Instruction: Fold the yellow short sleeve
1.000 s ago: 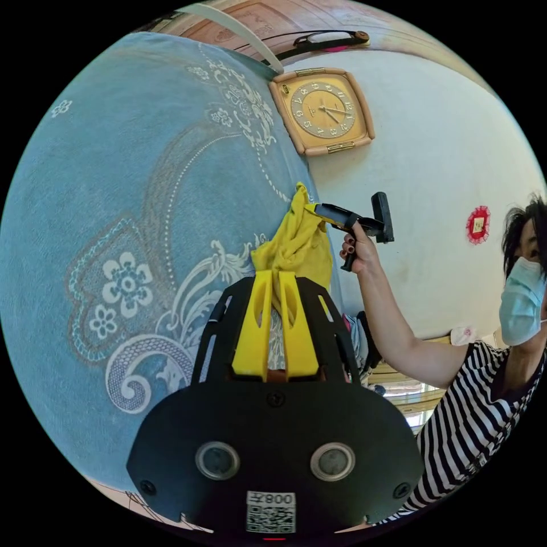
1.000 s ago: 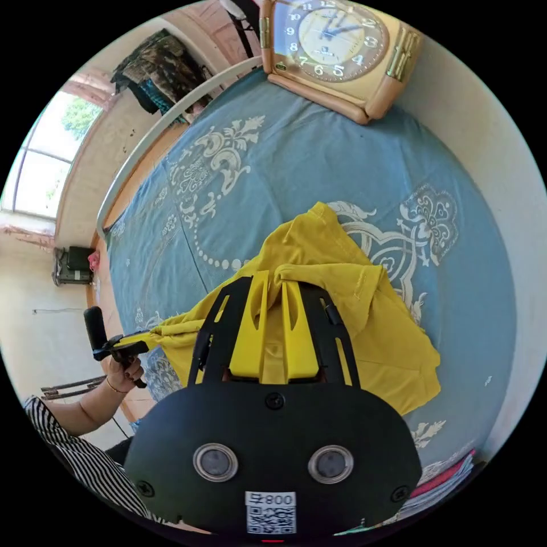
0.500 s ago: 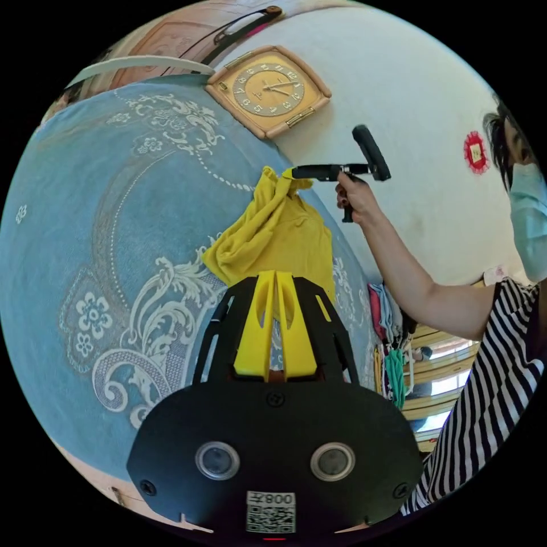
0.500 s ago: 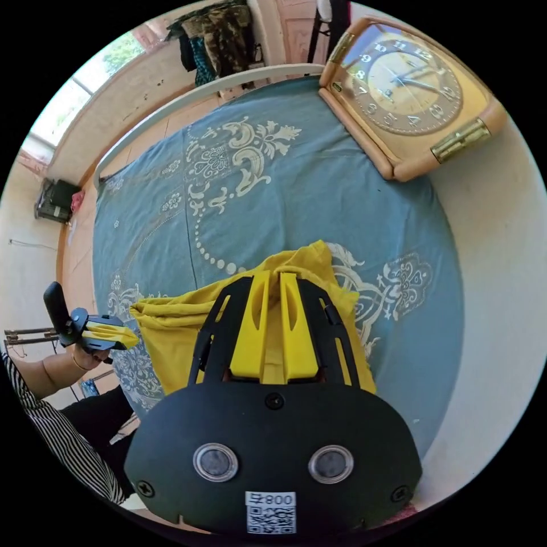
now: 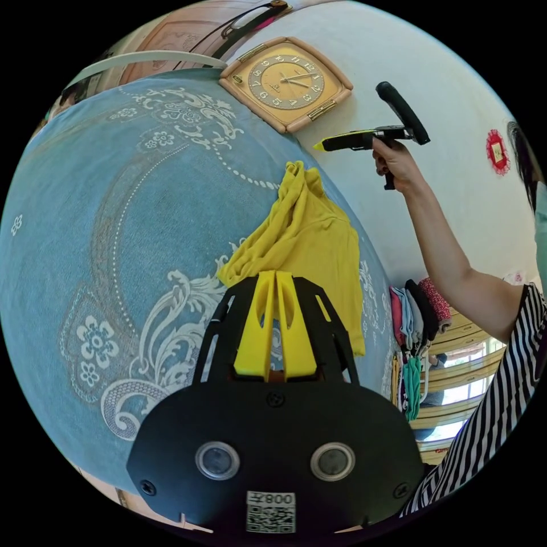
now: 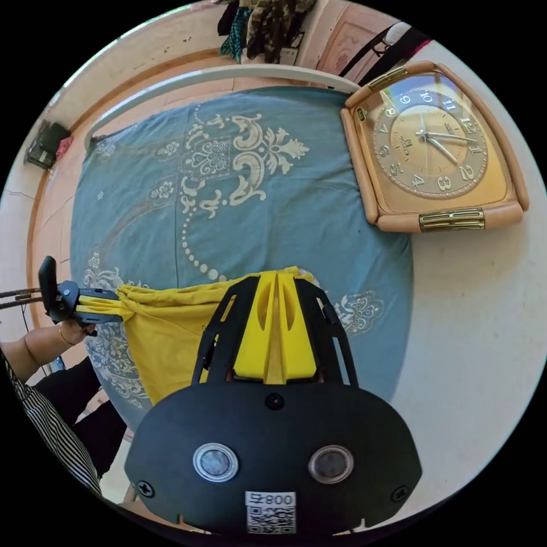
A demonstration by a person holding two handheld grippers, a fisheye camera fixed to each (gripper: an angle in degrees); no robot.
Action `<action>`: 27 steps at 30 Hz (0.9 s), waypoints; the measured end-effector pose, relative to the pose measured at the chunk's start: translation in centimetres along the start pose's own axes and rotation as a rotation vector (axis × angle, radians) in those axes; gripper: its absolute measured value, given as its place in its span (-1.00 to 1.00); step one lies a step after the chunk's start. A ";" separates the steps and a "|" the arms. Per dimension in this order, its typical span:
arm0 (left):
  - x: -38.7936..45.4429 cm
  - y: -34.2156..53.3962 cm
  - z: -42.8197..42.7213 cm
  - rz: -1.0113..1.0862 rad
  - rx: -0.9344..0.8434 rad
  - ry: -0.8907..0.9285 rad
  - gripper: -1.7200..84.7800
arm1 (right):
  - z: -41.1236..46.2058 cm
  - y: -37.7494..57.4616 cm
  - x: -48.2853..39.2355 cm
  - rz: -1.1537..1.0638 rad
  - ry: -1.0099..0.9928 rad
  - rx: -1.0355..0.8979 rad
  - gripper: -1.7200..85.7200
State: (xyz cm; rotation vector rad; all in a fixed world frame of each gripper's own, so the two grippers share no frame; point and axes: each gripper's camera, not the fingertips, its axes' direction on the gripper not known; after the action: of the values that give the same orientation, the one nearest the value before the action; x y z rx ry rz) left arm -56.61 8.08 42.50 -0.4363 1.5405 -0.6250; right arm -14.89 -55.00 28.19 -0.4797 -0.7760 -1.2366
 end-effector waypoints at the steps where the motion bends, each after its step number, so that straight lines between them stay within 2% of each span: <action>1: 0.0 0.1 -0.3 -0.008 0.010 0.006 -0.95 | 0.0 1.0 0.5 0.007 -0.054 0.037 -0.96; 5: -0.1 0.3 -1.2 -0.016 0.011 -0.020 -0.95 | 1.4 6.7 2.6 0.096 -0.240 0.136 -0.96; 8: -0.6 0.6 -1.8 -0.046 0.019 0.010 -0.95 | 3.2 14.3 4.6 0.206 -0.498 0.260 -0.94; 10: -0.5 1.0 -2.7 -0.038 0.034 0.012 -0.94 | 5.7 21.3 5.5 0.329 -0.715 0.328 -0.91; 13: -0.2 2.1 -3.5 -0.039 0.029 0.096 -0.92 | 9.2 30.7 5.0 0.559 -0.886 0.346 -0.84; 16: 0.3 3.9 -2.9 -0.063 -0.045 0.187 -0.90 | 12.2 39.2 3.0 0.789 -0.983 0.318 -0.79; 19: 0.8 5.6 -1.6 -0.109 -0.126 0.247 -0.88 | 14.7 44.5 0.6 0.924 -1.103 0.290 -0.74; 27: 1.5 8.3 2.5 -0.240 -0.222 0.410 -0.80 | 17.4 49.4 -2.1 0.942 -1.239 0.373 -0.76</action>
State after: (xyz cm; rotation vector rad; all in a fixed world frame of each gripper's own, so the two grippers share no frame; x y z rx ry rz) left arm -53.44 13.30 36.15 -0.7008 1.9763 -0.7645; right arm 27.50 -27.56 42.12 -1.1449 -1.5103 0.2188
